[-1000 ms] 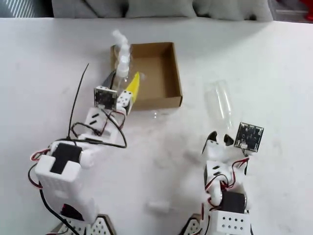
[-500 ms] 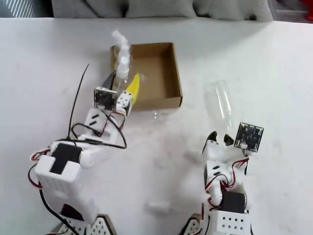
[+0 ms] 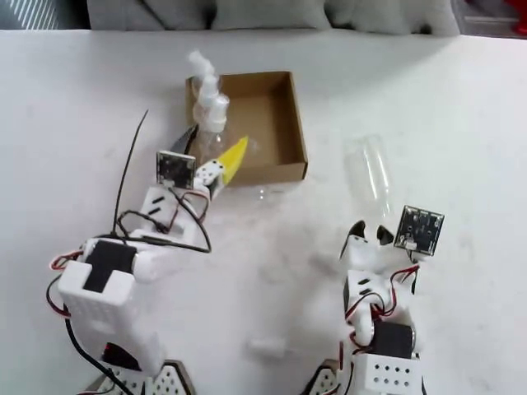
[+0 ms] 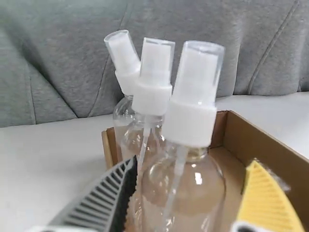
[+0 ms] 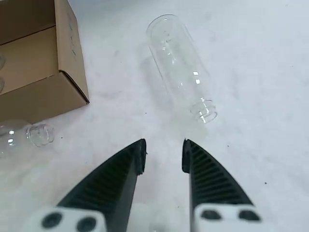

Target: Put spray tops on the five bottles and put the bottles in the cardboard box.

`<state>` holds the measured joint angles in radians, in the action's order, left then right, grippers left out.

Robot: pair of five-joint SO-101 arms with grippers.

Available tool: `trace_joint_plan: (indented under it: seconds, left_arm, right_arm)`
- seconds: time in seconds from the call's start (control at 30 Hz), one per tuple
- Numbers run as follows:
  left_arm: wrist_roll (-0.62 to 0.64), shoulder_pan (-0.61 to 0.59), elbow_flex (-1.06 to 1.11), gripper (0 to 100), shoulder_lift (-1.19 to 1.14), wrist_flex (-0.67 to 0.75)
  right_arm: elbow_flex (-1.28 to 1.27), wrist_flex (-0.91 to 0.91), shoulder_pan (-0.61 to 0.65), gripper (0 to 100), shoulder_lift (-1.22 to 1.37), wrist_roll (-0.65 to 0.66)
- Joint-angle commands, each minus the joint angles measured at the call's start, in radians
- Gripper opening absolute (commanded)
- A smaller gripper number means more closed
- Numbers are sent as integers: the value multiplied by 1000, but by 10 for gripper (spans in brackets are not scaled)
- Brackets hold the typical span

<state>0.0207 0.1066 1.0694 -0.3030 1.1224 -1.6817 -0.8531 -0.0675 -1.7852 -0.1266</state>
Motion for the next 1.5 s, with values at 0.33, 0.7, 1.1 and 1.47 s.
trace_joint_plan:
  seconds: [0.33,0.7,1.1,1.47]
  left_arm:
    - [0,-13,6,343,19,28]
    - [0,-8,184,339,383,-106]
    - [-6,-5,341,128,785,-350]
    - [-3,-73,419,22,1194,-893]
  right_arm:
    - [-9,-7,4,104,-1,14]
    - [-9,-7,4,104,-1,14]
    - [-9,-7,4,104,-1,14]
    - [-9,-7,4,104,-1,14]
